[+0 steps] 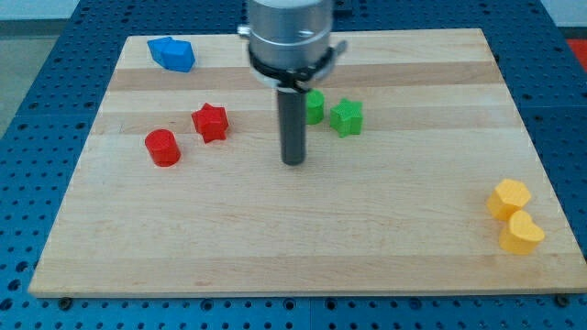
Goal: Move the green star towards center right
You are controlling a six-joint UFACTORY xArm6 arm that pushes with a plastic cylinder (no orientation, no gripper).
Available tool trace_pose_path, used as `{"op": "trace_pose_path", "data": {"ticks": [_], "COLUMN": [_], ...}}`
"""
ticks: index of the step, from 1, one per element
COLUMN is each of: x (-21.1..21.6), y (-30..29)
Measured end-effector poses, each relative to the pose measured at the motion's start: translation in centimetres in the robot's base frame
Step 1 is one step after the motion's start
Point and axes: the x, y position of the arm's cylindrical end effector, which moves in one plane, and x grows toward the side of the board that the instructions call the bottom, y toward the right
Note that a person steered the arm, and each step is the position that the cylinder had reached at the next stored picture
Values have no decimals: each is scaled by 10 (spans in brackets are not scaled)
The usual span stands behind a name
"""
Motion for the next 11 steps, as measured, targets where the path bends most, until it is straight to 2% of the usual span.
{"op": "trace_pose_path", "data": {"ticks": [1, 3, 9, 11], "x": [-25, -57, -57, -59], "y": [-22, -14, 164, 170]}}
